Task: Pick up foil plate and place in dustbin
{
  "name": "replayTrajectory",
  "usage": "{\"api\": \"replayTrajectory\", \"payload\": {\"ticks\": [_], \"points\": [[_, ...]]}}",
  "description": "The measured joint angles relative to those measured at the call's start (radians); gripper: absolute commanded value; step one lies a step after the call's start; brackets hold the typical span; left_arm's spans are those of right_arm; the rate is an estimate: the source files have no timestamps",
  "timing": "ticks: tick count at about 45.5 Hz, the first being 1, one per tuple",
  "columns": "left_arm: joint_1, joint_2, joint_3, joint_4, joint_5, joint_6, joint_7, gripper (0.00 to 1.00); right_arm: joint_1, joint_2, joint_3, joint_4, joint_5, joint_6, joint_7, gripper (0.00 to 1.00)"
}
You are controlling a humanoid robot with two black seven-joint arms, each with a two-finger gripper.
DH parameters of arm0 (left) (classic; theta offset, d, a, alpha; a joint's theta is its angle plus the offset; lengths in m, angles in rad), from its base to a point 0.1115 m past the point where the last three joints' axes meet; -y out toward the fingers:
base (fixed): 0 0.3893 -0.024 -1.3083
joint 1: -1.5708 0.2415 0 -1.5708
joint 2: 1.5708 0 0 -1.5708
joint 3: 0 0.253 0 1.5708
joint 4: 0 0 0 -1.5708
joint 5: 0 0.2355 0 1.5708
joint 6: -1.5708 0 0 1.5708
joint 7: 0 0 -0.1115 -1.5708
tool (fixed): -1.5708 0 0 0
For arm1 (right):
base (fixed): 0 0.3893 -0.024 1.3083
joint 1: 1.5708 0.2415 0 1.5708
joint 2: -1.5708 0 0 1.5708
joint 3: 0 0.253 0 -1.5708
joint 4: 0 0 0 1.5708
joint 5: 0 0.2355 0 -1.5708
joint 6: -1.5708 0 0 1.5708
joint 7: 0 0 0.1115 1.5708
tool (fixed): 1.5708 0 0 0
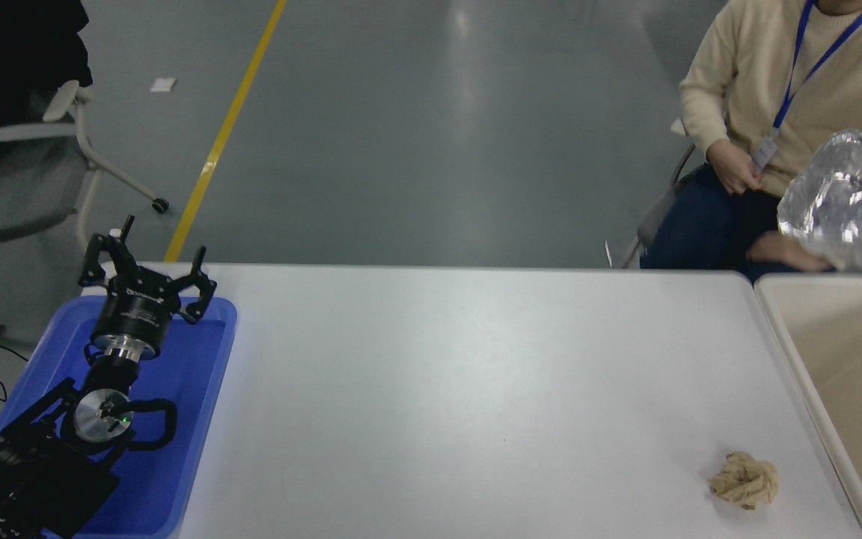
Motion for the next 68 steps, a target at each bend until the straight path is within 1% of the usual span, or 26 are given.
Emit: {"api": "replayTrajectory", "payload": {"ticks": [9,14,21,25,29,36,42,52,53,56,61,65,66,68], "points": [[0.0,0.0,0.0,0.0,0.0,0.0,0.0,1.0,-0.373,-0.008,0.265,-0.201,0.001,-0.078,0.0,0.0],[0.0,0.0,0.0,0.0,0.0,0.0,0.0,1.0,-0.588,0.012,0.451,-0.328,0.0,-0.101,0.0,0.0],[0.0,0.0,0.0,0.0,0.0,0.0,0.0,1.0,-0.862,0.083,0.686,-0.524,-0.002,-0.127,0.0,0.0],[0.0,0.0,0.0,0.0,0.0,0.0,0.0,1.0,-1.0,0.147,0.792,-0.649,-0.002,-0.157,0.0,0.0],[0.0,0.0,0.0,0.0,0.0,0.0,0.0,1.0,-1.106,0.208,0.859,-0.747,-0.002,-0.199,0.0,0.0],[0.0,0.0,0.0,0.0,0.0,0.0,0.0,1.0,-1.231,0.289,0.926,-0.848,-0.002,-0.28,-0.005,0.0],[0.0,0.0,0.0,0.0,0.0,0.0,0.0,1.0,-1.306,0.351,0.96,-0.895,0.0,-0.349,-0.009,0.0],[0.0,0.0,0.0,0.0,0.0,0.0,0.0,1.0,-1.374,0.413,1.022,-0.929,0.001,-0.442,-0.011,0.0],[0.0,0.0,0.0,0.0,0.0,0.0,0.0,1.0,-1.377,0.416,1.025,-0.93,0.001,-0.446,-0.011,0.03],[0.0,0.0,0.0,0.0,0.0,0.0,0.0,1.0,-1.387,0.425,1.033,-0.934,0.0,-0.462,-0.011,0.31],[0.0,0.0,0.0,0.0,0.0,0.0,0.0,1.0,-1.398,0.435,1.04,-0.937,-0.007,-0.475,-0.011,0.62],[0.0,0.0,0.0,0.0,0.0,0.0,0.0,1.0,-1.404,0.439,1.043,-0.939,-0.009,-0.484,-0.01,0.8],[0.0,0.0,0.0,0.0,0.0,0.0,0.0,1.0,-1.405,0.44,1.044,-0.939,-0.009,-0.485,-0.01,0.82],[0.0,0.0,0.0,0.0,0.0,0.0,0.0,1.0,-1.407,0.442,1.045,-0.939,-0.009,-0.488,-0.01,0.83]]}}
